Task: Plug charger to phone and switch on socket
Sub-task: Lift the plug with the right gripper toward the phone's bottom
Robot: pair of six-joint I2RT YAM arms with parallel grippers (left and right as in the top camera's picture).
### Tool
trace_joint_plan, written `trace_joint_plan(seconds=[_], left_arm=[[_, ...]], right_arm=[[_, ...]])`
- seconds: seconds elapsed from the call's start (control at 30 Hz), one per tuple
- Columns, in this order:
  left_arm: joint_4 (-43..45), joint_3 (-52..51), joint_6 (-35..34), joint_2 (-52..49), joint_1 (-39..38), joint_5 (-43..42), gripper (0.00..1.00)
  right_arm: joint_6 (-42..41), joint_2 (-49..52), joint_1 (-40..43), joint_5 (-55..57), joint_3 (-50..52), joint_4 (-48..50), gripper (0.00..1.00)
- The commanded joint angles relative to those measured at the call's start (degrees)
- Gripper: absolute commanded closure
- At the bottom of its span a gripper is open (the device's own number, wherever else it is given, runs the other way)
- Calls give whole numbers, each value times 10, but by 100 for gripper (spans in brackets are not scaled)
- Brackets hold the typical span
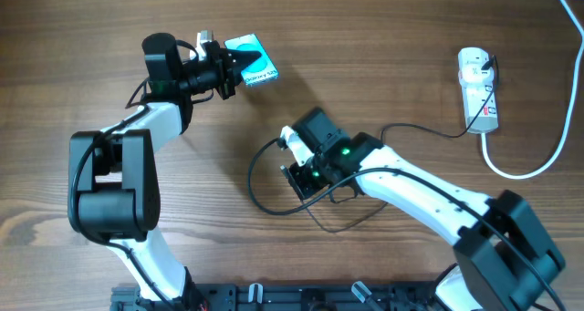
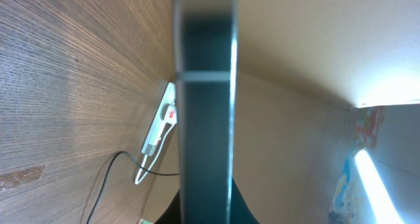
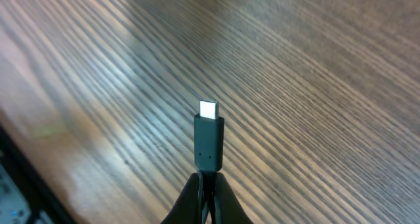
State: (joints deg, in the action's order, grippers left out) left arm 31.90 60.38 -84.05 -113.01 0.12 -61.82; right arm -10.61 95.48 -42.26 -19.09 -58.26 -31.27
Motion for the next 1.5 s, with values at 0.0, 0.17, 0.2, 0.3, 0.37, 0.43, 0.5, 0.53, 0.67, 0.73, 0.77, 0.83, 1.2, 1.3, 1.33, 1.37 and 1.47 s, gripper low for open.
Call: trace_joint_plan(seconds=[0.0,0.17,0.2,0.3,0.37,0.43,0.5,0.53,0.67,0.73,0.77,0.83,1.2,1.3,1.33,1.37,1.47], left_arm=[[3,14,48,-2,-1,-36,96],[-1,14,95,-2,-15,-59,96],[-1,14,98,-2,-18,-59,96],[-1,14,104,-2,-30,-59,96],[-1,14,119,-2,-38,-59,96],[-8,14,128,-2,-43,-59,96],[-29,14,156,-2,-49,-58,96],[-44,14,169,-2,-50,-58,96],[-108,14,219,-2,-52,-53,96],[-126,14,224,-2,-52,-46,96],[-125,14,224,-2,-52,-45,96],[-125,14,224,-2,-52,-42,96],[-125,14,239,-2,-53,-26,96],[-125,14,239,-2,-58,-26,96],[-125,14,242,-2,-60,-26,96],[-125,14,248,-2,-62,-26,96],[-125,14,254,-2,-70,-25,96]], right_arm=[[1,-28,21,-50,2,2,95],[-1,-43,62,-109,2,3,95],[-1,-44,69,-118,2,4,96],[-9,-47,93,-153,2,6,95],[-20,-47,108,-172,2,7,95],[-20,-48,118,-196,2,9,95],[-20,-48,129,-219,2,13,95],[-20,-49,132,-226,2,15,95],[-31,-51,147,-252,2,20,95],[-32,-52,149,-261,2,24,96],[-38,-52,149,-265,2,29,95],[-52,-53,149,-269,2,39,95],[-128,-53,149,-287,2,88,95],[-141,-53,149,-268,2,90,95],[-143,-53,149,-266,2,93,95],[-149,-53,149,-262,2,94,95],[-154,-53,149,-245,2,96,95]])
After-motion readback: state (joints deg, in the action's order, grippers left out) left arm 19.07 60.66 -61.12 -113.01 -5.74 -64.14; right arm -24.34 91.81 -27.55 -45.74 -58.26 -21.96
